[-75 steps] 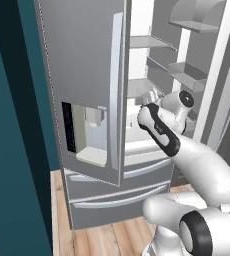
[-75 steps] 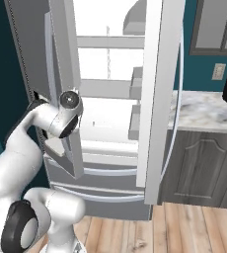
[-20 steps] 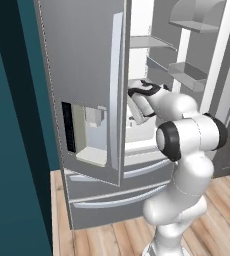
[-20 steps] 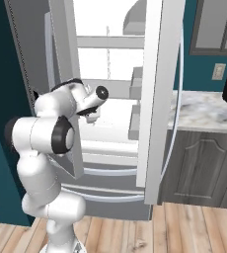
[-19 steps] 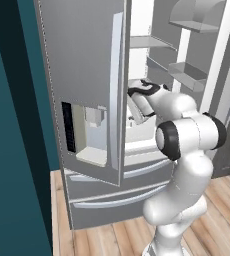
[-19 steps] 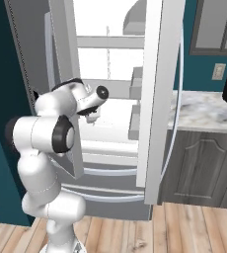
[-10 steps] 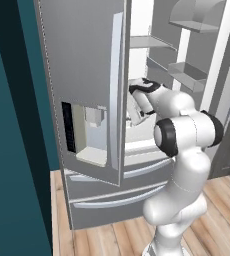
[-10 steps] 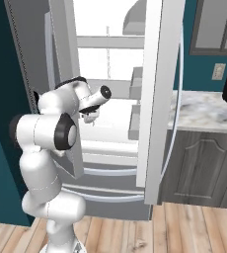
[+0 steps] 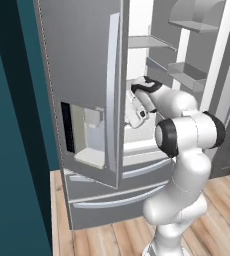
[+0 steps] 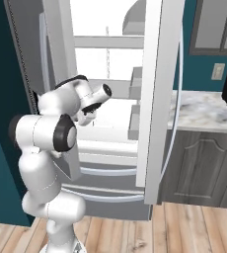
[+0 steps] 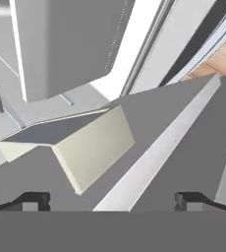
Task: Place one of the steaks on the plate and the other in the bowl. Then place the bowl in the fridge.
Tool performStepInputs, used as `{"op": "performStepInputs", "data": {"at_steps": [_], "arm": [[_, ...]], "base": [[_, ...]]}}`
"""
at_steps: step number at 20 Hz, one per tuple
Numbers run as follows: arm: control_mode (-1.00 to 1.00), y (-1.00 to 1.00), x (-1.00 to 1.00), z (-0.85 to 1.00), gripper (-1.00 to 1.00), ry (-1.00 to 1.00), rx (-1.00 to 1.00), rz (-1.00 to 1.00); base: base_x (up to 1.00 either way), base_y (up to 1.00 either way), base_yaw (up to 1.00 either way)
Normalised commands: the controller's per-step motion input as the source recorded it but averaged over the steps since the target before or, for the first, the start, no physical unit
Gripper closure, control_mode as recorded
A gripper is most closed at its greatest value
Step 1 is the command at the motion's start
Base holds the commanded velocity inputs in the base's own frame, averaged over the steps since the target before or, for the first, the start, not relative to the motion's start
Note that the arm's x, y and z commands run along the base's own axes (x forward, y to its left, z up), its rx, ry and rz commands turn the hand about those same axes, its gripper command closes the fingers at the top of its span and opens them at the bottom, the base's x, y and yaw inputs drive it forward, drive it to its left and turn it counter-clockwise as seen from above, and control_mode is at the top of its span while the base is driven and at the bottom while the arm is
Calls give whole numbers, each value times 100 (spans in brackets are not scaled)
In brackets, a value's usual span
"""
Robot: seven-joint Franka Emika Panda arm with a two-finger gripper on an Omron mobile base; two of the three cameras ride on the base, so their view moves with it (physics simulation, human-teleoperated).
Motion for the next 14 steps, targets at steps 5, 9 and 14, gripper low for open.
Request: {"op": "performStepInputs", "data": {"at_steps": [5,9,14], "arm": [[-100,58,-92,42,-100,17,0,15],[-100,94,-93,35,-100,13,0,8],[-100,100,-74,33,-100,4,0,2]], "base": [[0,0,0],[0,0,0],[0,0,0]]}}
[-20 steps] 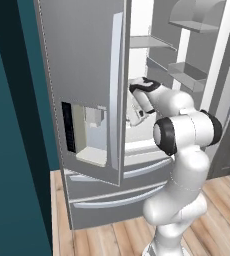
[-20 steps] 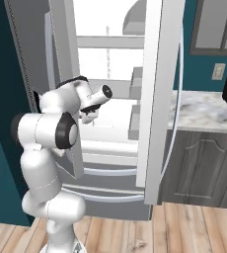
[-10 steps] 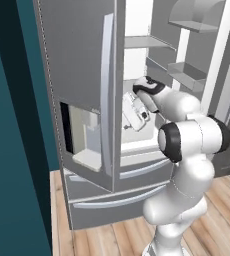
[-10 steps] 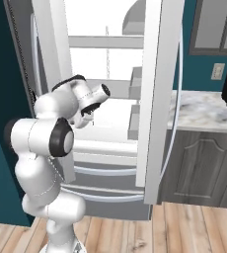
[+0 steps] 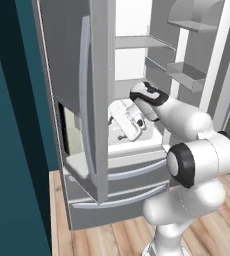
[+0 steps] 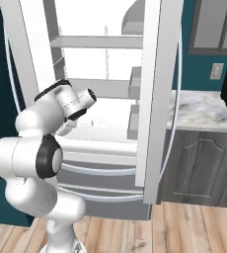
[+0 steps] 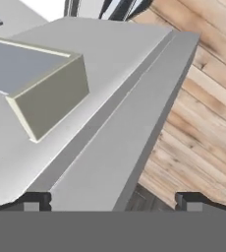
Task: Place one of the steaks on the plate and the other in the bowl. Then place the bowl in the fridge.
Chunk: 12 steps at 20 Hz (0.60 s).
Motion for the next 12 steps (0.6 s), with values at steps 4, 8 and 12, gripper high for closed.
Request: {"op": "performStepInputs", "data": {"at_steps": [4,8,12], "arm": [[-100,100,-63,38,-100,0,0,0],[-100,100,-59,37,-100,-1,0,-1],[-100,83,-41,34,-100,-1,0,-1]], "base": [[0,0,0],[0,0,0],[0,0,0]]}}
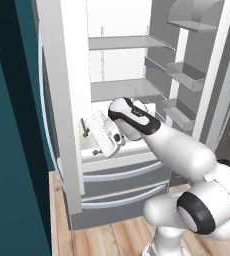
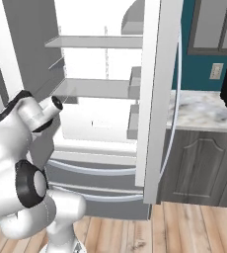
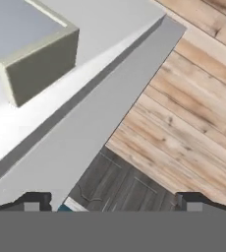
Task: Place one of the steaks on the plate and the other in the bowl. Then place the bowl in the fridge.
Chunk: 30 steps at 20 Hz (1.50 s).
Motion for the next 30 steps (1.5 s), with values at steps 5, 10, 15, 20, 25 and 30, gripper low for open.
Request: {"op": "performStepInputs", "data": {"at_steps": [5,10,15,20,25,30], "arm": [[-100,14,-47,13,-100,-8,0,0],[-100,-17,-53,18,-100,-9,0,-4],[-100,-47,23,28,-100,-18,-13,3],[-100,-24,11,16,-100,-28,-39,13],[-100,-72,0,0,-100,-6,-64,6],[-100,-92,7,0,-100,-3,-64,16]], "base": [[0,0,0],[0,0,0],[0,0,0],[0,0,0],[0,0,0],[0,0,0]]}}
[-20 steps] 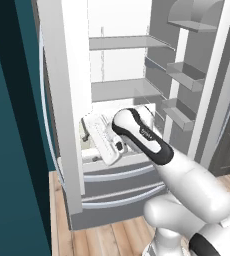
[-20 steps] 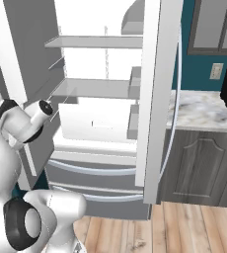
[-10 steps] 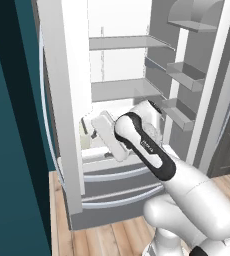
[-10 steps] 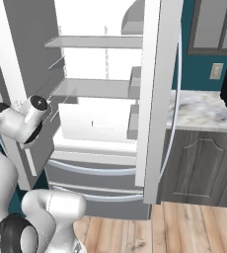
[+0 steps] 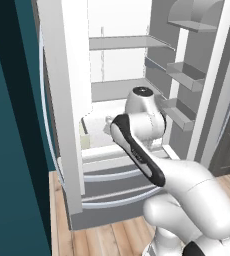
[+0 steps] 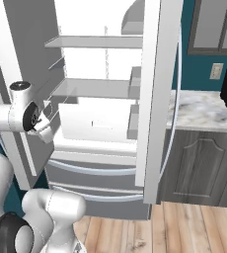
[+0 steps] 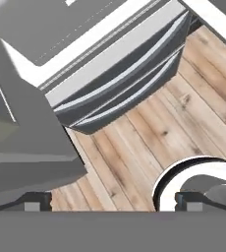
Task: Place one of the steaks on the plate and the other in the bowl. Then place the bowl in the fridge.
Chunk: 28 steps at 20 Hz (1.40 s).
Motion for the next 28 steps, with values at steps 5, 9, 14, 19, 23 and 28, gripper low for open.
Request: {"op": "performStepInputs", "data": {"at_steps": [5,9,14,19,23,28], "arm": [[-100,-95,-7,-15,-100,-4,-55,31],[-100,-45,-47,0,-100,0,-19,60],[-100,-62,20,0,-100,28,29,26],[-100,-4,-15,-8,-100,24,1,-6],[-100,0,-18,-54,-100,3,-4,-3],[-100,-1,-27,-71,-100,0,-1,-1]], "base": [[0,0,0],[0,0,0],[0,0,0],[0,0,0],[0,0,0],[0,0,0]]}}
